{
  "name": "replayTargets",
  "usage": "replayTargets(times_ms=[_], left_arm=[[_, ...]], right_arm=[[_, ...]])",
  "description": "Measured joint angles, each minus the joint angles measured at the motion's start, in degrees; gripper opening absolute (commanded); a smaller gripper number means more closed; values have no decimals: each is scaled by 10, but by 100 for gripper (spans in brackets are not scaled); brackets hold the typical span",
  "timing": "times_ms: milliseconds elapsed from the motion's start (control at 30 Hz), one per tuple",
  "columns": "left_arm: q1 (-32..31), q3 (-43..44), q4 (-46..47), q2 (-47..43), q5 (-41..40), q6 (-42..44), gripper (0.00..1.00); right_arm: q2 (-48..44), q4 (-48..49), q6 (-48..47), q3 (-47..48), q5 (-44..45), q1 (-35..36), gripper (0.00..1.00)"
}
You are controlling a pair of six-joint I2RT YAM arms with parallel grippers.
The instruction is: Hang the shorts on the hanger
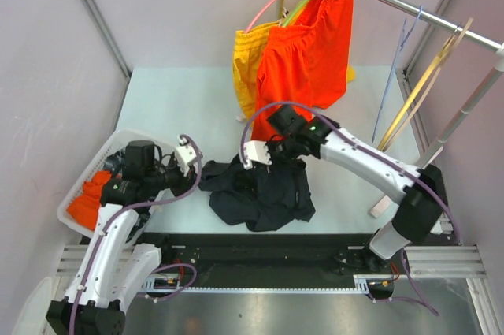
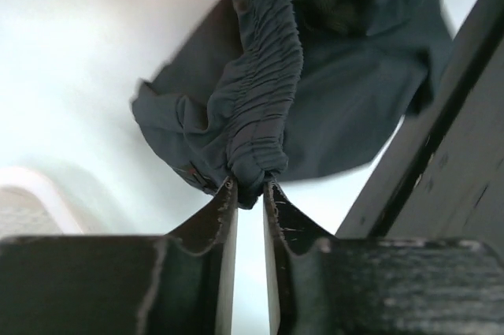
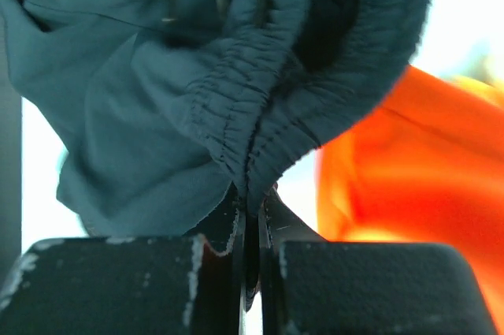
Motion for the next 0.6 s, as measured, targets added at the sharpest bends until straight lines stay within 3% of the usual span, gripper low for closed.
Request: replayTargets(times_ms=[67, 167, 267, 300, 400, 600], left_arm=[[0, -10, -27, 3, -9, 47, 25], [0, -16, -62, 27, -34, 90, 41], [0, -16, -83, 55, -51, 114, 60], [0, -16, -90, 61, -54, 120, 68], [0, -10, -108, 61, -59, 130, 81], [0, 58, -122, 56, -50, 124, 86]], right_arm=[[30, 10, -2, -14, -9, 11, 2], [63, 20, -1, -35, -22, 33, 17], [69, 23, 0, -56, -30, 49, 37], [69, 21, 1, -58, -31, 51, 51], [66, 22, 9, -58, -35, 52, 69], [-30, 37, 74, -59, -24, 56, 94]])
